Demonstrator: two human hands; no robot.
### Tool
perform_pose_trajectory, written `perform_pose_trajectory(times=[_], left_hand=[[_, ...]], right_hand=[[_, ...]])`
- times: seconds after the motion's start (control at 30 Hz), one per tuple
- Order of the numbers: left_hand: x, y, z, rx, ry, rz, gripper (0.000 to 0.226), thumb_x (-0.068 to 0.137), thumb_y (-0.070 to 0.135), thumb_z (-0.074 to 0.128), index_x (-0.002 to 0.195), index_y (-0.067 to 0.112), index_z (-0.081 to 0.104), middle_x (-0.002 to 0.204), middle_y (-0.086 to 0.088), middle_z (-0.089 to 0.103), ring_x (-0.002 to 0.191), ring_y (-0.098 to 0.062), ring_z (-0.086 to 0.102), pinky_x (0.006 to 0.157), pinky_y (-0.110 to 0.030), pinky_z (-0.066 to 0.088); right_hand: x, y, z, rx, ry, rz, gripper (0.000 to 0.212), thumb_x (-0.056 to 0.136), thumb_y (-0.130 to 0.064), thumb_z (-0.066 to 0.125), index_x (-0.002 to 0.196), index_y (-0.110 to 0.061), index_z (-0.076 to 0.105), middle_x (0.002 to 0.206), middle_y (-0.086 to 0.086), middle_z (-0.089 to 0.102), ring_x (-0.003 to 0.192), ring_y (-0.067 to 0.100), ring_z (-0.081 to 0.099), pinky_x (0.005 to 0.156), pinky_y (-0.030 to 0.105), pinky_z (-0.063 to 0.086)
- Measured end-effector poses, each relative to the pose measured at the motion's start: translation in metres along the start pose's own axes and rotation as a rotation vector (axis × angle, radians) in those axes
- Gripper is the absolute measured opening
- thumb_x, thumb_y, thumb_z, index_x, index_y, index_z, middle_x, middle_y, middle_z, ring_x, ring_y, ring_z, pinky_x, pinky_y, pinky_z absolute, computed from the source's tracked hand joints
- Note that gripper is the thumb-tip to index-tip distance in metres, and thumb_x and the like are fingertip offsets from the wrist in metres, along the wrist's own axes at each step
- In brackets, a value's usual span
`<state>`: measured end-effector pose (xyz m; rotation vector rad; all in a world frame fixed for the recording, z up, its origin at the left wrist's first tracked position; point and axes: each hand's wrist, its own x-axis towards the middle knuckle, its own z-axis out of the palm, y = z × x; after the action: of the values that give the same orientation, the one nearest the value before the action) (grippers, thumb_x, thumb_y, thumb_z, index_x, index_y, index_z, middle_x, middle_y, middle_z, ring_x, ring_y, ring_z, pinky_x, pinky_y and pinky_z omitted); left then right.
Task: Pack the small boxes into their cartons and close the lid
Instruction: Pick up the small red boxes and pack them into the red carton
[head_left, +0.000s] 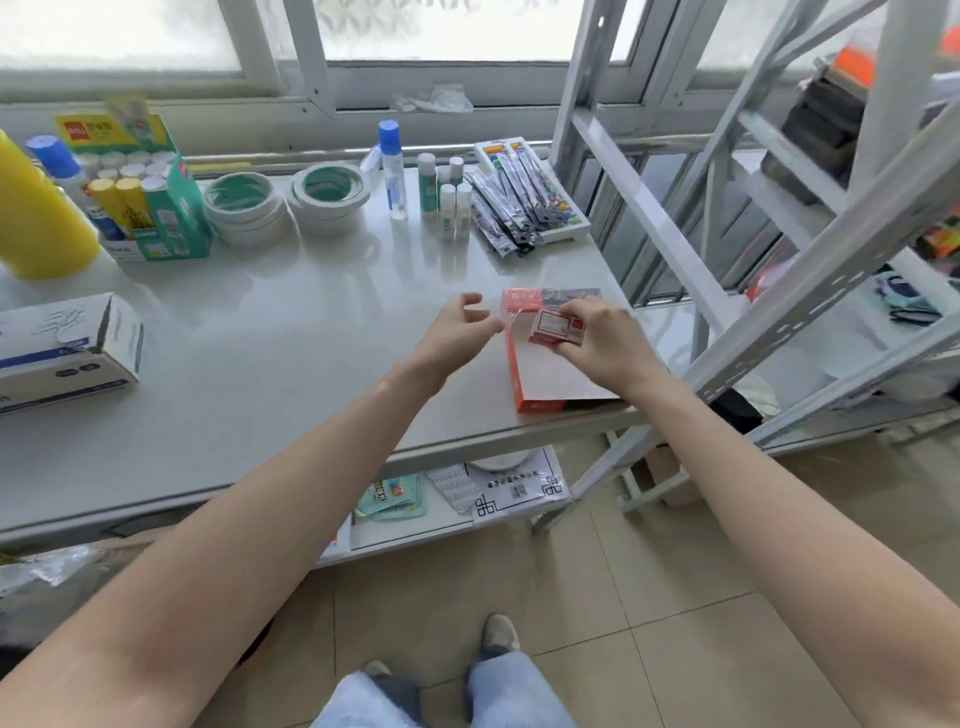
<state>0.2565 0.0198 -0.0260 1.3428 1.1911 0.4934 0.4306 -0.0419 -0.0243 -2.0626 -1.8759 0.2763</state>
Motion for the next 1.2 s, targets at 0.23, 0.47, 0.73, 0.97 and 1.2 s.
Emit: perform_pose_trajectory(times=[0.23,0.47,0.73,0.97,1.2], left_hand=[[0.014,-0.004,0.030,0.045,0.011,-0.039,0.081,0.080,0.007,0.067,0.146,0.012,0.020,0.141,-0.013,0.043,0.112,-0.017,0.048,0.090,-0.026,0.040],[0.016,-0.006,0.032,0.053,0.031,-0.014,0.079,0.080,-0.007,0.059,0.146,0.009,0.019,0.135,-0.008,0.047,0.103,-0.012,0.051,0.063,-0.011,0.048],[0.013,-0.017,0.015,0.089,0.084,0.005,0.076,0.079,-0.007,0.057,0.144,0.009,0.022,0.129,-0.007,0.048,0.100,-0.013,0.054,0.067,-0.014,0.048],[0.015,-0.022,0.009,0.277,0.155,0.044,0.090,0.068,0.008,0.064,0.145,0.009,0.018,0.136,-0.014,0.040,0.119,-0.024,0.049,0.100,-0.035,0.045],[0.030,-0.024,0.027,0.593,0.247,0.130,0.112,0.068,0.044,0.077,0.150,0.014,0.008,0.153,-0.011,0.015,0.140,-0.030,0.017,0.114,-0.040,0.021]], right_hand=[[0.017,0.022,0.016,0.055,-0.053,0.022,0.029,0.080,-0.015,0.063,0.107,-0.005,0.063,0.106,0.015,0.067,0.098,0.031,0.060,0.083,0.035,0.046],[0.028,0.009,0.032,0.097,-0.031,-0.046,0.029,0.082,-0.009,0.060,0.110,-0.002,0.059,0.111,0.016,0.054,0.091,0.035,0.060,0.081,0.042,0.051],[0.027,-0.014,0.042,0.227,0.032,-0.014,0.031,0.080,-0.004,0.058,0.110,-0.009,0.058,0.115,0.012,0.049,0.084,0.032,0.062,0.072,0.036,0.051],[0.032,-0.011,0.033,0.181,0.033,-0.009,0.039,0.081,-0.012,0.064,0.119,-0.010,0.058,0.113,0.013,0.056,0.104,0.031,0.054,0.089,0.039,0.045],[0.028,0.011,0.025,-0.057,0.014,-0.014,0.036,0.081,-0.011,0.060,0.117,-0.015,0.059,0.115,0.008,0.056,0.113,0.029,0.045,0.086,0.038,0.034]])
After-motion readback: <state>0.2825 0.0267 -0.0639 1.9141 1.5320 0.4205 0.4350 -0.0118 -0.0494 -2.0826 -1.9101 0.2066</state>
